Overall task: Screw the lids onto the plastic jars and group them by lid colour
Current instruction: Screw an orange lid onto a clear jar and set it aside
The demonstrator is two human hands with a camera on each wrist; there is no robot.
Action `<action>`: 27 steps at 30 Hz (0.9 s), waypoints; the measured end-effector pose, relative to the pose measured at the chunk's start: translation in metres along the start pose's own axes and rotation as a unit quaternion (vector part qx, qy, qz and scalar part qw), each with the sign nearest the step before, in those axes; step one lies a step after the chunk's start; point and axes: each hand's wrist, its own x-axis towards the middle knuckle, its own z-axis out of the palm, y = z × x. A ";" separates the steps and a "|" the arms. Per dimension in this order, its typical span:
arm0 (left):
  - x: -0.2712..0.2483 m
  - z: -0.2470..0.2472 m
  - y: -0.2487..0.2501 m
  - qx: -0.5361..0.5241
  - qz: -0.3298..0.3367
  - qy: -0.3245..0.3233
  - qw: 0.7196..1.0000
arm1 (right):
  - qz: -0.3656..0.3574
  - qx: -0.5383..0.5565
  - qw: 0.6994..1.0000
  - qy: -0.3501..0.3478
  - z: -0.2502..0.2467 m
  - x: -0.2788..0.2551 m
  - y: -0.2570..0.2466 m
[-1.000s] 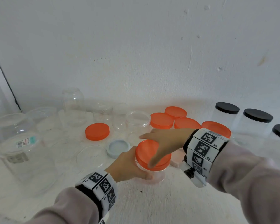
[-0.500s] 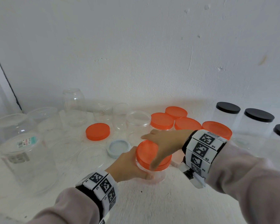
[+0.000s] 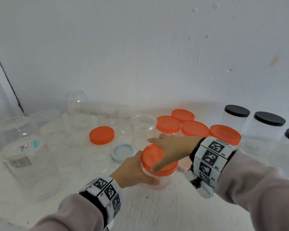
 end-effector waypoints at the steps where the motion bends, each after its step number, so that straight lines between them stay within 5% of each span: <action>1: 0.000 0.000 0.000 0.001 -0.003 0.000 1.000 | -0.026 0.007 1.000 -0.013 -0.002 -0.003 0.001; 4: 0.000 0.000 0.000 0.000 -0.003 -0.003 1.000 | -0.056 0.013 0.998 -0.014 -0.003 -0.003 0.001; 12: 0.000 0.000 -0.002 -0.012 -0.005 -0.003 1.000 | 0.034 -0.024 0.998 0.047 0.007 0.005 -0.006; 20: 0.001 0.000 -0.001 -0.008 0.001 -0.011 1.000 | -0.049 -0.011 0.999 -0.021 -0.005 -0.004 -0.005; 27: 0.001 0.000 -0.003 0.003 -0.014 -0.009 1.000 | 0.014 -0.030 0.999 0.024 0.005 0.005 -0.008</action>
